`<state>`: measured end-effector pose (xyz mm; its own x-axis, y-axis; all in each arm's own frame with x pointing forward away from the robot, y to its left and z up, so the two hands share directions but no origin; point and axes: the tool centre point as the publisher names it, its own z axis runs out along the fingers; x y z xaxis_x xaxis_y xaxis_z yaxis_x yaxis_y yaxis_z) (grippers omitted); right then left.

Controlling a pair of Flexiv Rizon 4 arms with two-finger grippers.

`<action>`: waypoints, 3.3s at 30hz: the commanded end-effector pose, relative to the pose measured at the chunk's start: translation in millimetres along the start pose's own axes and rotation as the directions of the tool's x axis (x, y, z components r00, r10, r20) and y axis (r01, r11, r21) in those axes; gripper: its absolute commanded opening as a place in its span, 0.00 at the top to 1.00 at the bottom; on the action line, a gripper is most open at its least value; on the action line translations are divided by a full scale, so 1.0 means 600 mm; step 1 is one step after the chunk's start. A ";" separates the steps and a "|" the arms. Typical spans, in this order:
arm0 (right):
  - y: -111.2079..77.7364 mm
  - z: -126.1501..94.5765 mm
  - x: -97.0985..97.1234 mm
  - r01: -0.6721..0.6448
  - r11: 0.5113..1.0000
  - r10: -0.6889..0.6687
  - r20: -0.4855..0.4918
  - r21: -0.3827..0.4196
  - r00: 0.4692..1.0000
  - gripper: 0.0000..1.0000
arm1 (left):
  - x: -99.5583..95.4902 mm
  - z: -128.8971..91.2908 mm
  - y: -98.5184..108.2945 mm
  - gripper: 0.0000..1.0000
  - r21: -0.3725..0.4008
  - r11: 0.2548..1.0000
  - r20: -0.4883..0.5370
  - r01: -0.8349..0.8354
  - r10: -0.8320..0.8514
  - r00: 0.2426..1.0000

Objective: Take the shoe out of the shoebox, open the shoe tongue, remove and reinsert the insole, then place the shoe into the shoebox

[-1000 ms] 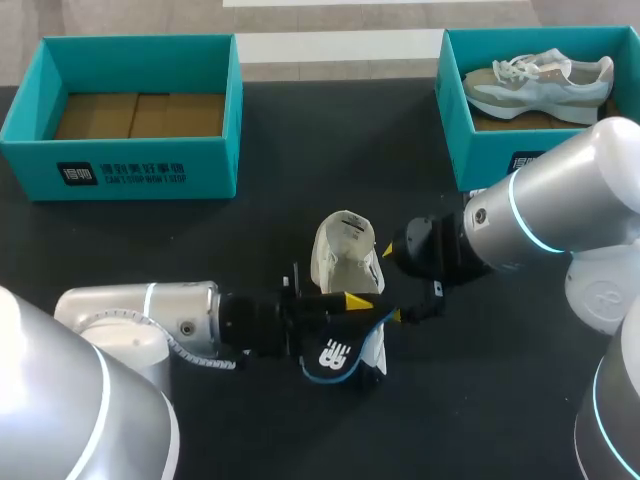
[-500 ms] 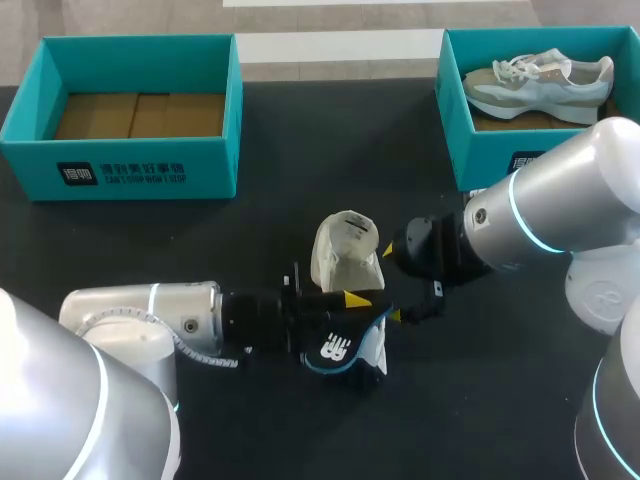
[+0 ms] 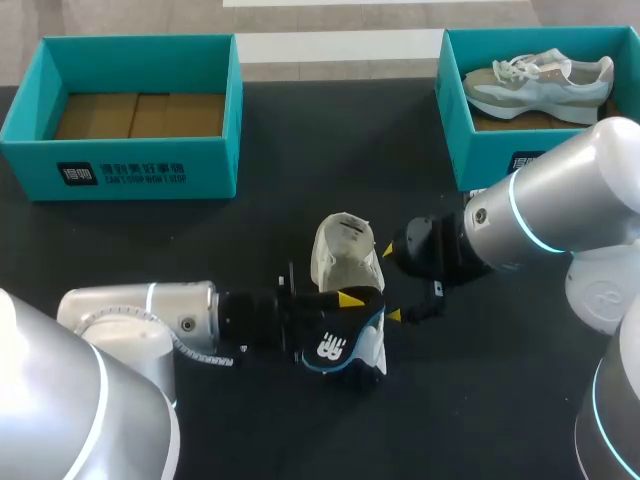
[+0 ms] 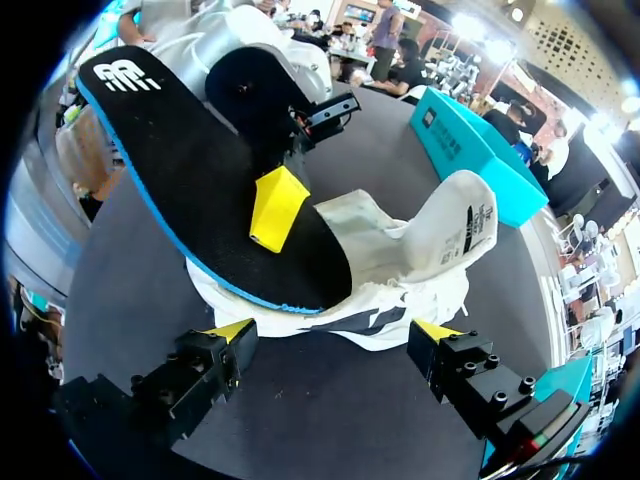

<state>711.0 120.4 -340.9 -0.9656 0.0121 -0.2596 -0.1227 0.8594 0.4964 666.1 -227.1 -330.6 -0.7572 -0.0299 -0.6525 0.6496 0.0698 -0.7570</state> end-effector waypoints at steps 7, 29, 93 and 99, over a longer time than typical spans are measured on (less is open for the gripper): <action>0.000 0.001 0.002 0.000 1.000 0.000 0.003 0.000 1.000 0.00 | -0.019 0.009 0.042 1.00 -0.001 1.000 -0.007 0.008 -0.008 1.000; 0.000 0.001 0.002 0.000 1.000 0.000 0.003 0.000 1.000 0.00 | -0.034 0.001 0.029 0.68 -0.032 0.999 -0.009 0.017 -0.018 1.000; 0.000 0.001 0.002 0.000 1.000 0.000 0.003 0.000 1.000 0.00 | -0.019 -0.014 0.053 0.75 -0.182 0.983 -0.031 0.031 -0.037 0.999; 0.000 0.001 0.002 0.000 1.000 0.000 0.003 0.000 1.000 0.00 | -0.028 -0.021 0.026 0.64 -0.160 0.987 -0.022 0.014 -0.018 1.000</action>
<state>711.3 121.0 -341.2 -0.9657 0.0118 -0.2595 -0.1229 0.8593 0.4966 693.0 -217.5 -335.2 -0.7722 -0.0051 -0.6354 0.6176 0.2288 -0.7525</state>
